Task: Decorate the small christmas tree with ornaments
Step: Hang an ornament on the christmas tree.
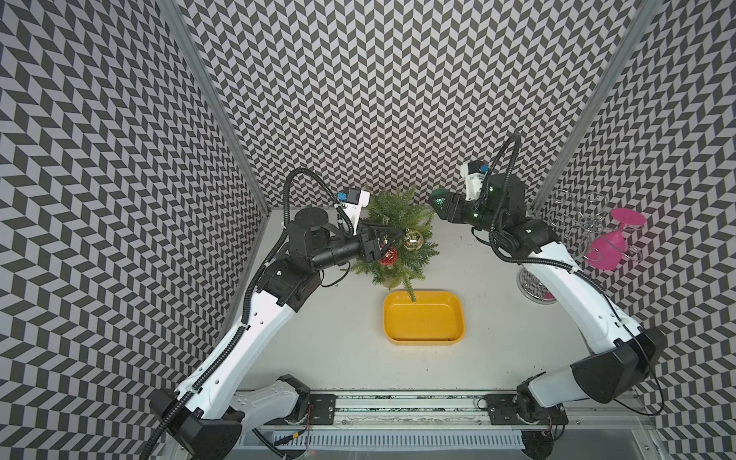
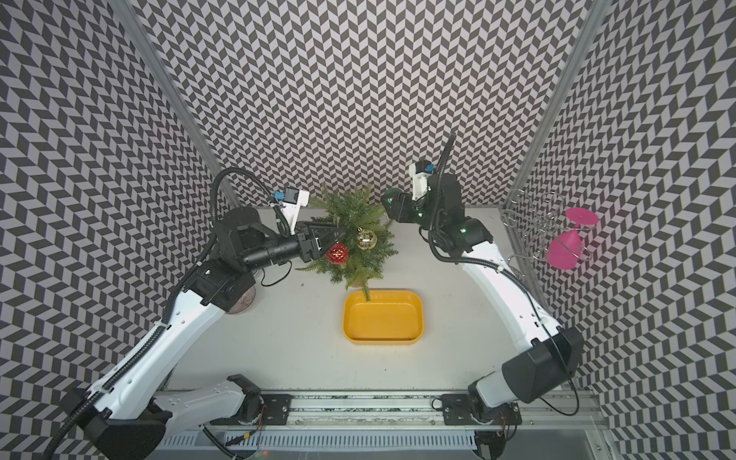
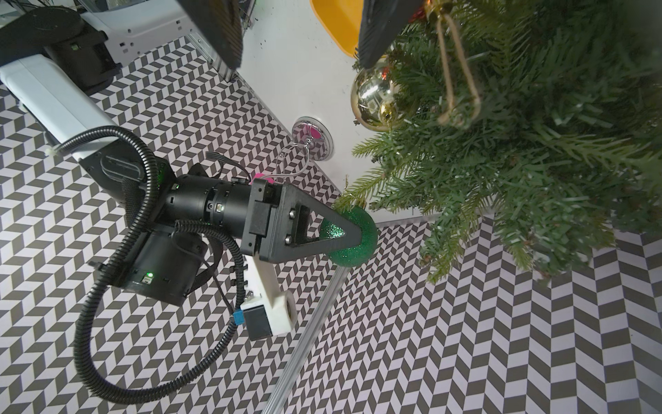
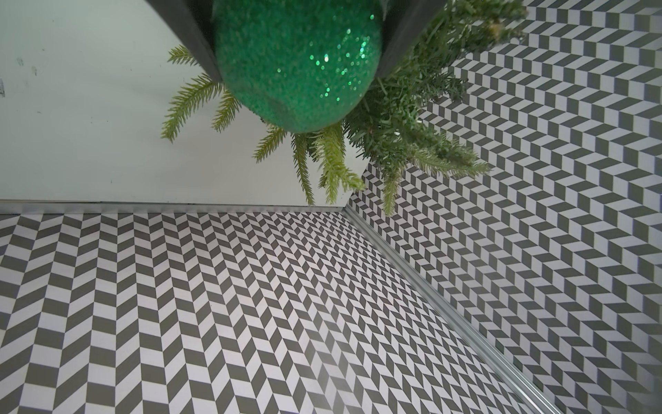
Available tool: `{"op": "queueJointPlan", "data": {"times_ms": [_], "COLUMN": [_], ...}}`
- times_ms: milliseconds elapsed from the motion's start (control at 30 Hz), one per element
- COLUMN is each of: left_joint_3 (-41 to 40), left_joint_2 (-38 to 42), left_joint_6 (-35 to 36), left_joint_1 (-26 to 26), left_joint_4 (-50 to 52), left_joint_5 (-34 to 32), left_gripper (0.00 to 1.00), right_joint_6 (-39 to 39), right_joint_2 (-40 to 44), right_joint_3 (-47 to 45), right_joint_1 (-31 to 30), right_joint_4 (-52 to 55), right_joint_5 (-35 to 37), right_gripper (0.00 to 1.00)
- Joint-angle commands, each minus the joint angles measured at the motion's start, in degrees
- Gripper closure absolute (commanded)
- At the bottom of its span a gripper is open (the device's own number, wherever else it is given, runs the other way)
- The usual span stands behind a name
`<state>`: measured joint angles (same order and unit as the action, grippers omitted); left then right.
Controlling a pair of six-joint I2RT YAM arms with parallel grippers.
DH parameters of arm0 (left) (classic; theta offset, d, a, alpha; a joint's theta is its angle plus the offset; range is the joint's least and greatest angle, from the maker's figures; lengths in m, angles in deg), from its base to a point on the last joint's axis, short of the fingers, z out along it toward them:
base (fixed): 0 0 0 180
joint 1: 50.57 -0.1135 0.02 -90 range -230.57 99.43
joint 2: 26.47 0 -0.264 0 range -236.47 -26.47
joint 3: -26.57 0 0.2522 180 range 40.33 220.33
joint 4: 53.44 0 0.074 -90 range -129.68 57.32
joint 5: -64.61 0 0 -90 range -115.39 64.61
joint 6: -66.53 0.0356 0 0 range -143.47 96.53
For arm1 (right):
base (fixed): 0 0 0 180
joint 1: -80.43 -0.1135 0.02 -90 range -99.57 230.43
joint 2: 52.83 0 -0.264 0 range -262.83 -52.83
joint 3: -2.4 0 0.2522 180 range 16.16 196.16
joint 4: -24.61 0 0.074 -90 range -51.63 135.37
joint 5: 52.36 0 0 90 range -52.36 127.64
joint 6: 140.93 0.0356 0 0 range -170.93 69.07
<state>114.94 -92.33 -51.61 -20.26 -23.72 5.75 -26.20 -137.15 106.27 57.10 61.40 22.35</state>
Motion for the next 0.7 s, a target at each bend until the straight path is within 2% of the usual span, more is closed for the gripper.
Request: {"op": "queueJointPlan", "data": {"times_ms": [0,667], "left_joint_3": [-0.7,-0.9], "left_joint_2": [1.4,2.8], "left_joint_6": [-0.4,-0.7], "left_joint_1": [0.7,2.1], "left_joint_4": [-1.6,-1.0], "left_joint_5": [-0.2,-1.3], "left_gripper": [0.46,0.46], "right_joint_6": [1.2,11.2], "right_joint_2": [3.5,11.0], "right_joint_3": [-1.3,-16.3], "right_joint_1": [0.7,1.9], "right_joint_4": [-5.1,-16.2], "right_joint_5": [-0.4,-3.7], "right_gripper": [0.4,0.4]}}
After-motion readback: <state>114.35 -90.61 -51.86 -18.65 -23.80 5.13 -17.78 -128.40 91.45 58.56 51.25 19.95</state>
